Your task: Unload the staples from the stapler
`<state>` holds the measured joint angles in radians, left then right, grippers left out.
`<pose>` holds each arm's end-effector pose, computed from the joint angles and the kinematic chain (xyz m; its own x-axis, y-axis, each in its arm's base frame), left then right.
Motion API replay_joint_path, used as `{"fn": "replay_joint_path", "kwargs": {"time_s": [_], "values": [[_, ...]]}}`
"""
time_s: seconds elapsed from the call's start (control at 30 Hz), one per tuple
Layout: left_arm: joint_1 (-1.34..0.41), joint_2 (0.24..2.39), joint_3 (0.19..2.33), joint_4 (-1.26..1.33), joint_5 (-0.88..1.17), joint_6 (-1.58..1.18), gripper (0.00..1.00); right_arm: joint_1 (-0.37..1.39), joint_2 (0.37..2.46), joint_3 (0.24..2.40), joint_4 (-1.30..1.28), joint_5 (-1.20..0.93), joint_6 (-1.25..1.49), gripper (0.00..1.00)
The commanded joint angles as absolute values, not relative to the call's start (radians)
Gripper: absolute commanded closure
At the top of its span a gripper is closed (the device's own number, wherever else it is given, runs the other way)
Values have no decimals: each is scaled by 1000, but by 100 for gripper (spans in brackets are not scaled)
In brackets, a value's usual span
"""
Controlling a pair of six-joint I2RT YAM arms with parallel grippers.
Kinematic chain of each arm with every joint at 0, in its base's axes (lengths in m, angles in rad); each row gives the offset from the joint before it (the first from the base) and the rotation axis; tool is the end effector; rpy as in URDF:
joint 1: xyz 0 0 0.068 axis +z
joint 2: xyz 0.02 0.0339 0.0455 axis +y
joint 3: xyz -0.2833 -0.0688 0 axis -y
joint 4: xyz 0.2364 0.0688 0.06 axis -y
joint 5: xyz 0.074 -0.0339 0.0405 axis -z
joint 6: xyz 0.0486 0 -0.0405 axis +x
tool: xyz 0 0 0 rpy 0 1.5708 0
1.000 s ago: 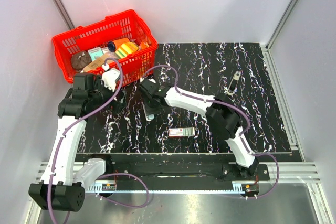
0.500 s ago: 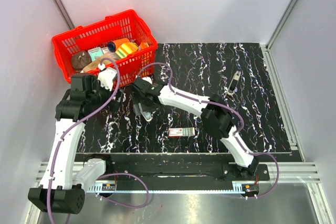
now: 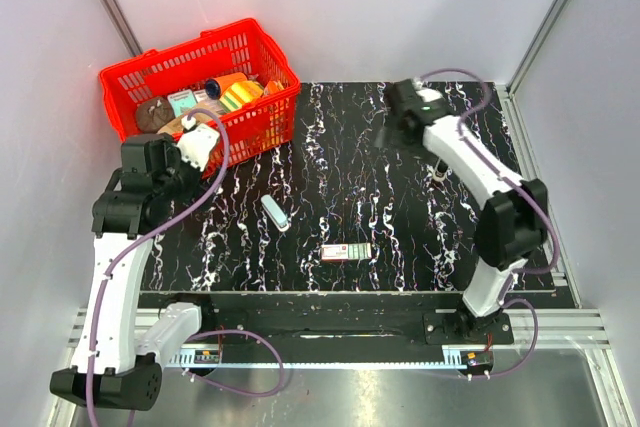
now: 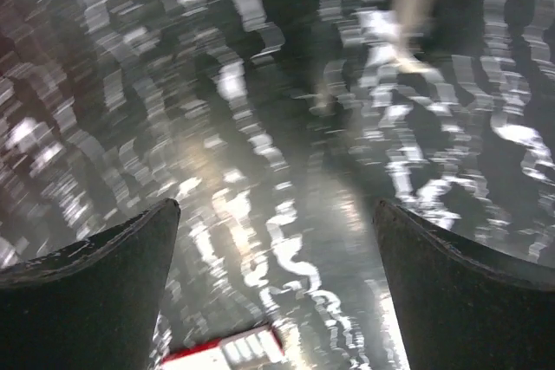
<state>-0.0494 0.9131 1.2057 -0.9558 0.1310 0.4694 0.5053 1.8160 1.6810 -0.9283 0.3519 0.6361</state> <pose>0.1517 -0.0139 0.3881 -0.4797 0.4727 -0.7392 0.4135 0.8648 0.2847 0.3487 0.1738 0.3114 -0.7980 0.1958 -0.5699 0.2067 0.9773 0.0464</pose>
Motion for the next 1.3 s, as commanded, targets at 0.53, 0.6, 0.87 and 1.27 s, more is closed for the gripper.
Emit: {"fn": "replay_joint_path", "kwargs": {"time_s": [0.53,0.6,0.87,1.27], "values": [[-60,989,1177,-862,169,436,1,111,1988,1672,-858,383,557,14],[-60,991,1180,-865,172,430,1,97,2016,1687,-851,376,549,16],[-58,862,1062,-803,155,463,1,71,2108,1749,-822,354,531,32],[-57,845,1003,-827,173,445,1,69,2128,1738,-805,319,523,80]]}}
